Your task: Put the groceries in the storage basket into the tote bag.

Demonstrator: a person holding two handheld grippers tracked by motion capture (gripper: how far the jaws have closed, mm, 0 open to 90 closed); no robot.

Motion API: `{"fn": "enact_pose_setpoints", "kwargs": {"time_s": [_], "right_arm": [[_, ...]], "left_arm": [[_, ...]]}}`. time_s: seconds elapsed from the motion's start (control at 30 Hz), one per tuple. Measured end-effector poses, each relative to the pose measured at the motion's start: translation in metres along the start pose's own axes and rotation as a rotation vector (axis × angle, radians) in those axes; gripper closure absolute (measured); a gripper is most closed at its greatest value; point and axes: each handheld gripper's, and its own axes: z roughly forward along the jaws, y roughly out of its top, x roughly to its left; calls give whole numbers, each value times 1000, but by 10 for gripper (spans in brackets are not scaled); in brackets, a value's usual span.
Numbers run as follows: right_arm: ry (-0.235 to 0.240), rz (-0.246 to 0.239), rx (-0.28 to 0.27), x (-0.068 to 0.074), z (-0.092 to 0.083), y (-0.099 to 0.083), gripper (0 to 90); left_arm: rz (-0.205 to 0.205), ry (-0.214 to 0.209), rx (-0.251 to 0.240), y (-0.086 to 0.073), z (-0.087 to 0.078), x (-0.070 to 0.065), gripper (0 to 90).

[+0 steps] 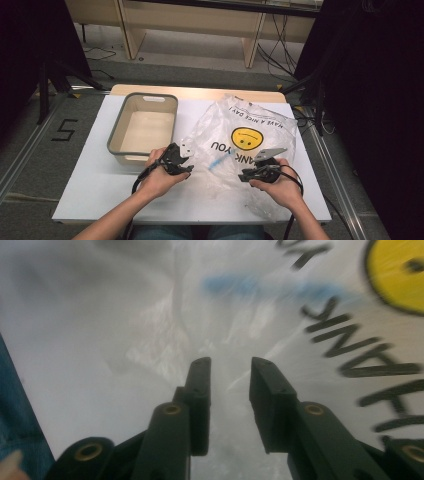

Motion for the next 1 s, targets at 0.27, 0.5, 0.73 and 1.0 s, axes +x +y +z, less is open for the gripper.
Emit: {"fn": "enact_pose_setpoints", "kwargs": {"time_s": [0.27,0.5,0.73,1.0], "right_arm": [[-168,186,-151,-31,-46,-16,599],[-305,318,-109,-55,-59,-44,565],[-366,376,-55,-62,-59,-57,519],[-313,373,35,-60,-50,-59,636]], "left_arm": [[-14,6,19,-2,4,2,548],[-33,18,23,-5,4,4,566],[-42,21,23,-8,4,5,553],[-35,44,19,-8,-4,-3,600]]}}
